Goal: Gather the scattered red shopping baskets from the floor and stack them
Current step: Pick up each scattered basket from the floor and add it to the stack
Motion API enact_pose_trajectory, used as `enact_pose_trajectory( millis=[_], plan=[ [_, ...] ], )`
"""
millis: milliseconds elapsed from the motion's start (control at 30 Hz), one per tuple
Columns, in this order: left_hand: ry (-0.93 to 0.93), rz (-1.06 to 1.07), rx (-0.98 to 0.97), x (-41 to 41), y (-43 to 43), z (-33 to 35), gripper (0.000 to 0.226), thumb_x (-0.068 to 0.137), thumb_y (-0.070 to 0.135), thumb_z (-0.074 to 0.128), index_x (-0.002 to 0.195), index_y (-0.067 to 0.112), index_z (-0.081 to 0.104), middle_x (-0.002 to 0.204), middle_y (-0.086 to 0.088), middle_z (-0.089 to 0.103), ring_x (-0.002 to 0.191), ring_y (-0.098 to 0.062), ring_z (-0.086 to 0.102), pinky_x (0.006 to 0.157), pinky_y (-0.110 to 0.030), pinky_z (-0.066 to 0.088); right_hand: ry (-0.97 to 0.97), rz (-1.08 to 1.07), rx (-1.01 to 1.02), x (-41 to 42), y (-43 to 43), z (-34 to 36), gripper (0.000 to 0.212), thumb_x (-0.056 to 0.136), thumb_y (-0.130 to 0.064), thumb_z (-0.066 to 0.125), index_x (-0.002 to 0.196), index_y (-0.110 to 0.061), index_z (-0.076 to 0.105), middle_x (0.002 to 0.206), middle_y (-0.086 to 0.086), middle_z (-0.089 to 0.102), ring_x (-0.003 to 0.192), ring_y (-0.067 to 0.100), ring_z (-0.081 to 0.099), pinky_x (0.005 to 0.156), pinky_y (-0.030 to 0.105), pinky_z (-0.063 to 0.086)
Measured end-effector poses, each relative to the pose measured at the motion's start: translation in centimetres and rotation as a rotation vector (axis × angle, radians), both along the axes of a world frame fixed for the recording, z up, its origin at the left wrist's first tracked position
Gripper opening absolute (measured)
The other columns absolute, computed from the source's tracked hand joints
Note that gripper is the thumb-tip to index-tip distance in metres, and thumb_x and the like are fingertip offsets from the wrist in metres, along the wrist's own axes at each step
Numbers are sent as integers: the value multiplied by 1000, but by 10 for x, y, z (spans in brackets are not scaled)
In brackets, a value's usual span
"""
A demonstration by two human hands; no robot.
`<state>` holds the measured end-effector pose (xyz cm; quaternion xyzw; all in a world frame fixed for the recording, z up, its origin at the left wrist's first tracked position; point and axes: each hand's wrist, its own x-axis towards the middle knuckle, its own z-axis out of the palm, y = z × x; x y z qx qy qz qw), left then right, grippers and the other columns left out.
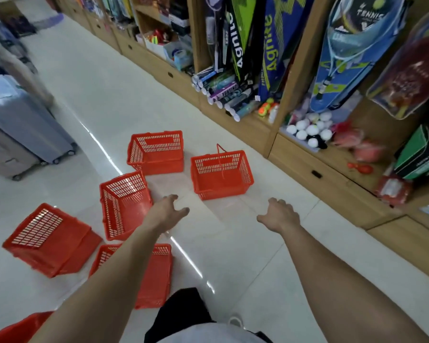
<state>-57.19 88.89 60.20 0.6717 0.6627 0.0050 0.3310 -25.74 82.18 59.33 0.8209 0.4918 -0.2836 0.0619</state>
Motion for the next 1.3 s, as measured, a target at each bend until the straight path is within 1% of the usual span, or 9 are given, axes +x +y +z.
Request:
enact_pose_trajectory(
  millis=[100, 333, 500, 633, 800, 933, 1033, 1167, 1300],
  plan=[
    [4, -12, -11, 23, 41, -12, 75, 87, 54, 64, 147, 14, 44, 147, -10, 50, 126, -29, 54, 104, -42, 44, 23, 0, 3, 16, 34, -12, 73, 85, -49, 62, 145, -15, 39, 141, 11, 46, 127, 32, 45, 95, 41, 42],
    [10, -60, -56, 62, 176, -76, 76, 89, 54, 63, 149, 13, 40, 151, -9, 46, 130, -28, 51, 106, -41, 43, 94, -18, -51, 43, 159, -65, 78, 84, -51, 63, 148, -16, 36, 144, 10, 45, 129, 32, 45, 96, 41, 42],
    [100, -162, -87, 77, 283, -131, 73, 88, 57, 59, 148, 18, 39, 147, -8, 48, 120, -26, 57, 99, -44, 48, 139, -15, -114, 44, 273, -126, 79, 83, -50, 65, 149, -17, 35, 145, 9, 44, 129, 32, 47, 99, 42, 44],
    [117, -135, -77, 87, 348, -194, 68, 88, 56, 56, 143, 18, 44, 140, -8, 53, 118, -27, 57, 93, -42, 49, 235, 18, -93, 38, 368, -200, 73, 82, -48, 65, 144, -19, 41, 141, 8, 50, 126, 31, 50, 98, 43, 45],
    [105, -71, -157, 108, 391, -318, 69, 88, 48, 60, 146, 14, 42, 142, -9, 51, 127, -28, 51, 101, -39, 42, 378, -58, -22, 27, 461, -343, 65, 84, -39, 69, 140, -13, 48, 133, 11, 58, 122, 29, 56, 99, 41, 46],
    [63, 35, -176, 124, 403, -419, 68, 89, 48, 60, 147, 19, 40, 142, -6, 52, 122, -25, 55, 95, -36, 44, 379, -88, -26, 26, 498, -463, 66, 88, -37, 66, 145, -11, 42, 136, 12, 55, 123, 31, 54, 101, 42, 44],
    [40, 93, -168, 133, 403, -473, 66, 90, 46, 59, 148, 20, 40, 142, -5, 53, 120, -23, 56, 92, -38, 46, 382, -69, 15, 22, 507, -527, 64, 93, -32, 61, 148, -12, 37, 139, 12, 52, 124, 31, 54, 102, 44, 44],
    [20, 143, -182, 142, 403, -507, 66, 92, 46, 58, 150, 24, 36, 145, -4, 51, 120, -22, 57, 94, -40, 48, 482, -50, 76, 22, 507, -561, 54, 99, -19, 54, 150, -14, 36, 137, 13, 56, 122, 30, 56, 99, 40, 47],
    [6, 139, -187, 152, 408, -510, 62, 93, 44, 59, 148, 26, 38, 145, -2, 52, 120, -22, 57, 94, -42, 50, 365, -92, 189, 57, 494, -553, 52, 101, -16, 49, 151, -10, 36, 139, 18, 52, 124, 34, 53, 97, 40, 45]
  ],
)
